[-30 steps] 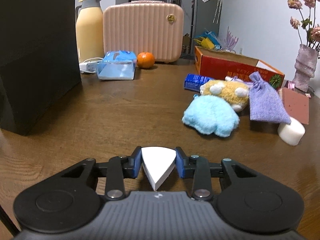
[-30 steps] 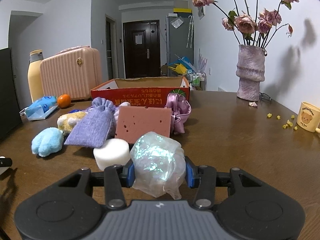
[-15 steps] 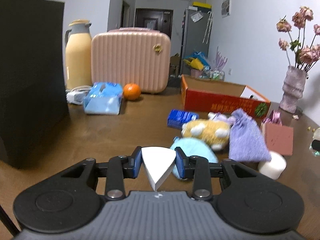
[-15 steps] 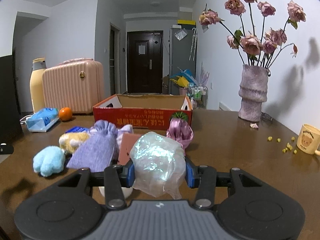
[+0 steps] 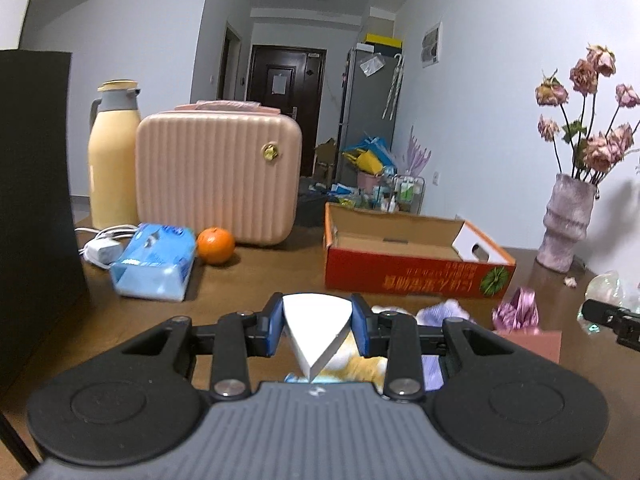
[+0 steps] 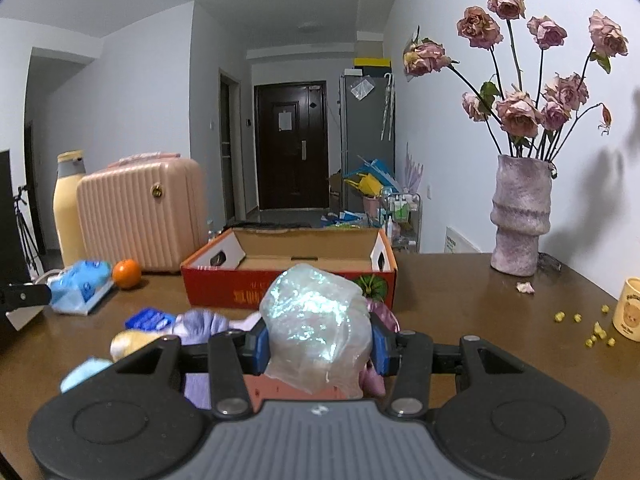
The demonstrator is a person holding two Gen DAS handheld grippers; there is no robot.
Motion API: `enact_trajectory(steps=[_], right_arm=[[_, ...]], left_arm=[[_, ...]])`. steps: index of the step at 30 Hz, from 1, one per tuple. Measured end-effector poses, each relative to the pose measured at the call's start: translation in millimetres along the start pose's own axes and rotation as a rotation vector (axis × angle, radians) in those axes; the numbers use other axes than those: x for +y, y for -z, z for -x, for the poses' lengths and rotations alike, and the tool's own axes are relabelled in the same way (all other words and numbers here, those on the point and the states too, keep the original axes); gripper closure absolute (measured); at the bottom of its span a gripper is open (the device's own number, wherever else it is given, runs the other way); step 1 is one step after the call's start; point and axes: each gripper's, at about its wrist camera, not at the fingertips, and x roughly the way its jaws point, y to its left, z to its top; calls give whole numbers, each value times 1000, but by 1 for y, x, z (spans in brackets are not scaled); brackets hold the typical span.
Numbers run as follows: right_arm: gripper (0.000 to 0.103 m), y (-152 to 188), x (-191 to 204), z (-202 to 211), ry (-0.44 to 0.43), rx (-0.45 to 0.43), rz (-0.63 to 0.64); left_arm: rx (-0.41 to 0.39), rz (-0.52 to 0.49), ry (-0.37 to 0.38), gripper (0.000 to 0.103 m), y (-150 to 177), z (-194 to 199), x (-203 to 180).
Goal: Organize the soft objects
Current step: 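Carry both items to the cardboard box while the right tool releases the bag inside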
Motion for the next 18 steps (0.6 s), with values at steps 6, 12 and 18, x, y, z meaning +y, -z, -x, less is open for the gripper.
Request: enact_trajectory(steps=[6, 12, 18], right_arm=[[57, -22, -1, -26, -5, -27, -14], [57, -40, -3, -54, -10, -37, -14], [57, -53, -3, -78, -14, -37, 5]], left_arm=[[-24, 0, 11, 68, -19, -24, -14], [-64, -4, 11, 68, -40, -44, -30], [-96, -10, 15, 68, -55, -63, -43]])
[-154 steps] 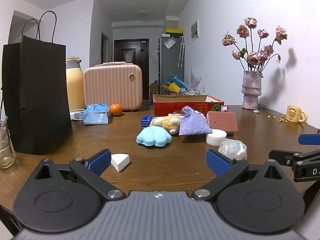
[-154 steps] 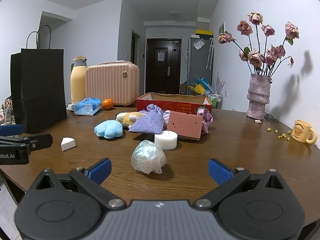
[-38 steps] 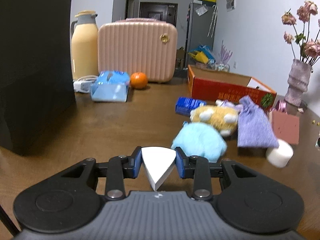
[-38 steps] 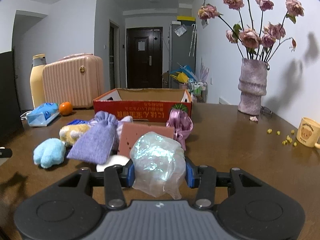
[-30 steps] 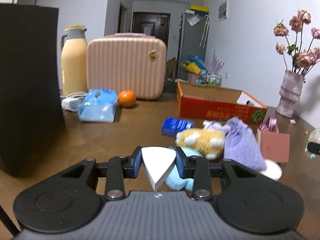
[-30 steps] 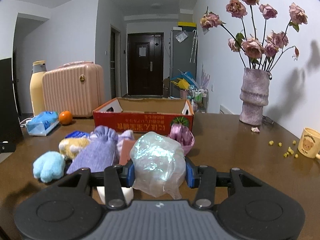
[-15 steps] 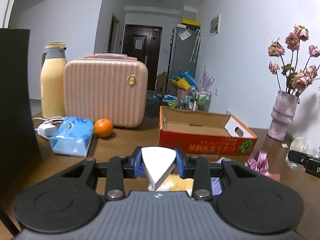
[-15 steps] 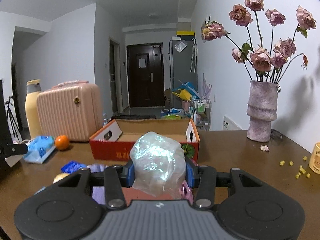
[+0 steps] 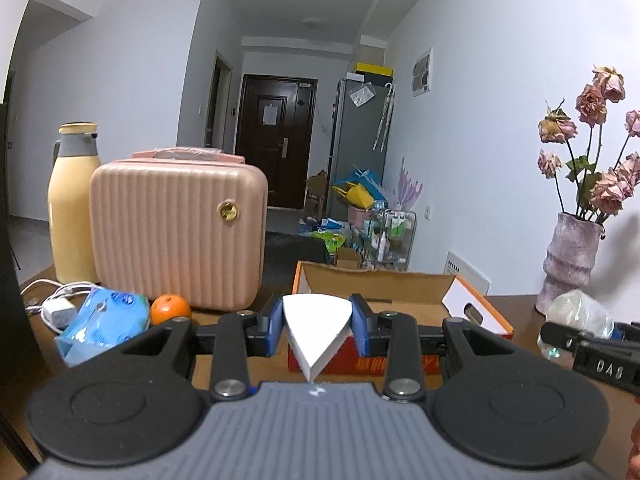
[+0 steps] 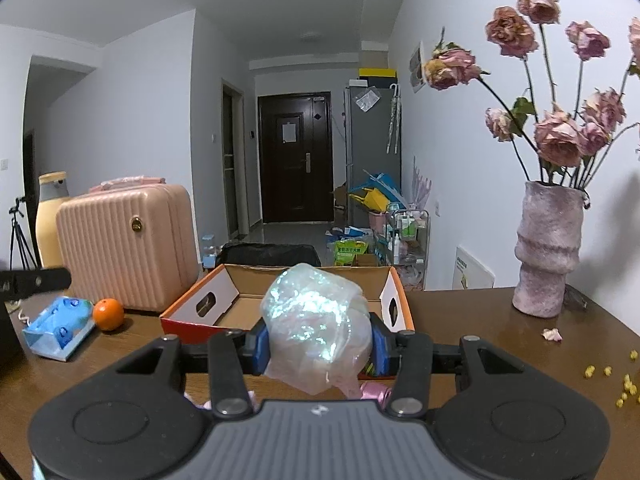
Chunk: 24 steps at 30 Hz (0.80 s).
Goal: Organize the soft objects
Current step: 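Carry both items to the cardboard box while the right tool releases the bag inside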
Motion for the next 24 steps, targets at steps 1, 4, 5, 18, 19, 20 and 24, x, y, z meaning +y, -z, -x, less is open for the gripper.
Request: enact_trajectory(steps=[1, 4, 5, 18, 19, 20, 24], right_arm=[[57, -1, 1, -3, 0, 3, 6], [57, -5, -1, -14, -3, 6, 12], [57, -7, -1, -18, -5, 5, 13], [57, -24, -3, -76, -12, 30, 20], [57, -25, -3, -80, -10, 33, 21], [57, -26, -3, -85, -9, 36, 23], [57, -31, -5, -104, 0, 44, 26]], left_arm=[[-3, 0, 3, 68, -2, -5, -2], [-11, 1, 8, 68, -8, -17, -8], [-13, -4, 7, 68, -9, -20, -11], [-39, -7, -19, 68, -27, -72, -18], [-43, -11, -28, 68, -28, -76, -18], [-45, -14, -33, 68, -28, -80, -18], [-45, -19, -46, 68, -31, -96, -17]])
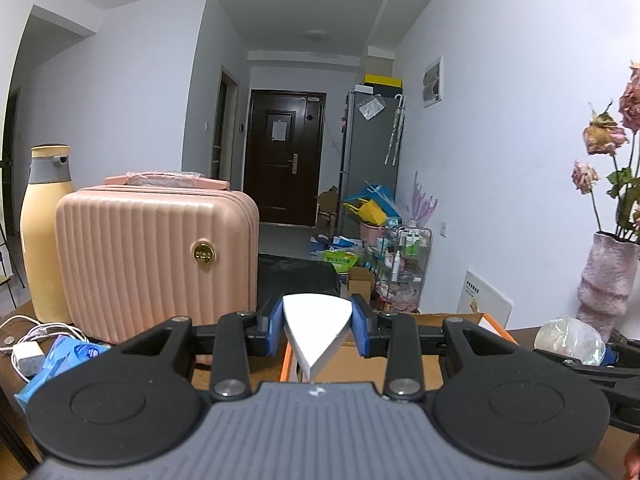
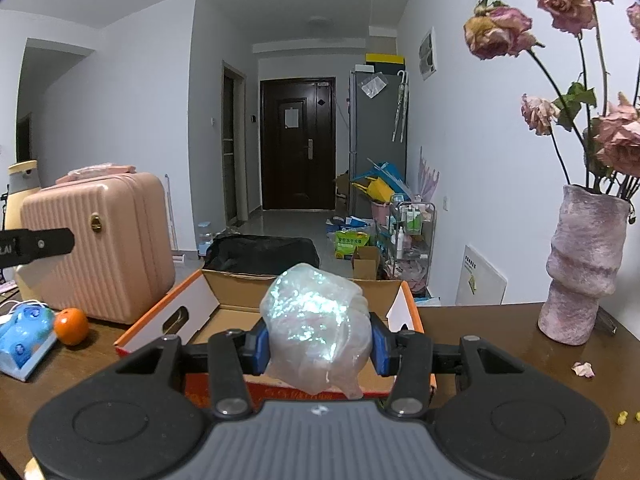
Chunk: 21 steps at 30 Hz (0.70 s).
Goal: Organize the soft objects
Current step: 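Carry both items to the cardboard box while the right tool releases the bag inside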
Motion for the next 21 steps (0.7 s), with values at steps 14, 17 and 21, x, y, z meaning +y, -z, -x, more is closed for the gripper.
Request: enact_trajectory(steps=[14, 17, 21], right_arm=[[57, -7, 8, -60, 4, 63, 56], [57, -7, 9, -72, 8, 79, 66], [57, -5, 10, -87, 16, 114, 68]], left_arm=[[58, -40, -8, 68, 1, -66, -15], [85, -55, -6, 68, 5, -81, -22], [142, -82, -9, 68, 14, -104, -30]])
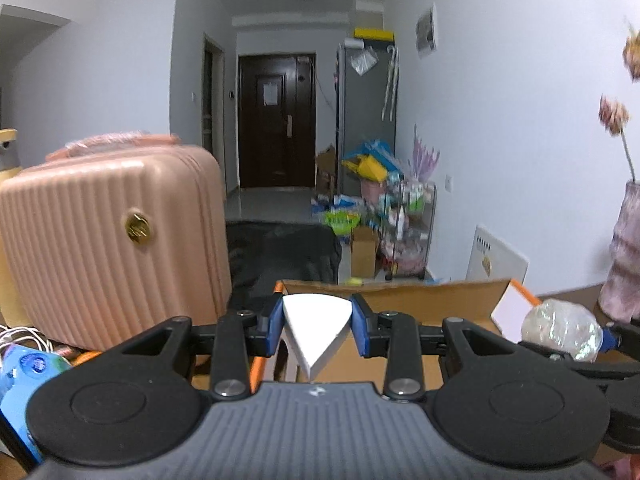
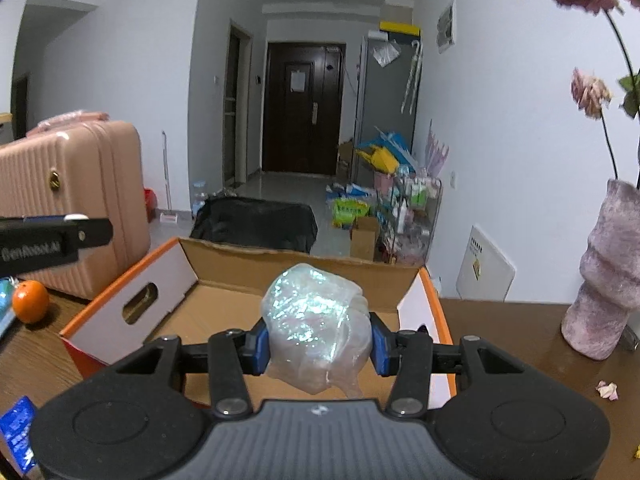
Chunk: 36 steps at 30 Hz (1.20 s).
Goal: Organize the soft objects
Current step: 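Carry both items to the cardboard box while the right tool releases the bag inside, then lower the white triangular sponge into the box and open the left tool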
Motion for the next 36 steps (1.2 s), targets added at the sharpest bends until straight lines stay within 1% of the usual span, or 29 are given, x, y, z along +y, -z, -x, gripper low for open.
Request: enact_trajectory(steps=[4, 9, 13, 24, 26, 27, 28, 29, 30, 31, 32, 33, 34, 35, 36], right_arm=[[57, 1, -5, -15, 2, 43, -17], [57, 5, -5, -29, 10, 77, -36], [57, 11, -6, -39, 10, 97, -57], [56, 18, -7, -46, 16, 83, -61], [54, 18, -6, -46, 16, 84, -56], [50, 18, -6, -46, 15, 83, -53], [48, 18, -5, -44, 15, 82, -52], [43, 18, -5, -43, 19, 78, -50], [35, 18, -5, -43, 22, 78, -48], [30, 17, -4, -42, 26, 75, -46], [21, 17, -4, -41, 31, 74, -44], [14, 17, -4, -41, 35, 73, -45], [12, 17, -5, -40, 39, 71, -48], [8, 17, -5, -39, 45, 67, -51], [4, 16, -5, -39, 51, 65, -53]], left_arm=[[62, -8, -4, 68, 9, -21, -3], [99, -18, -35, 68, 19, -41, -5], [124, -20, -40, 68, 25, -53, -6], [129, -14, -49, 67, 26, -59, -3], [125, -3, -45, 64, 25, -59, -3], [122, 4, -43, 62, 26, -57, -3], [118, 13, -41, 59, 25, -56, -1], [115, 20, -35, 51, 25, -55, -1], [115, 28, -33, 44, 25, -54, 1], [109, 36, -37, 33, 25, -53, 2], [100, 38, -43, 26, 24, -52, 2], [90, 42, -49, 22, 24, -50, 3], [81, 54, -51, 11, 23, -48, 4], [69, 65, -56, 1, 23, -46, 5], [50, 69, -63, 0, 22, -44, 6]])
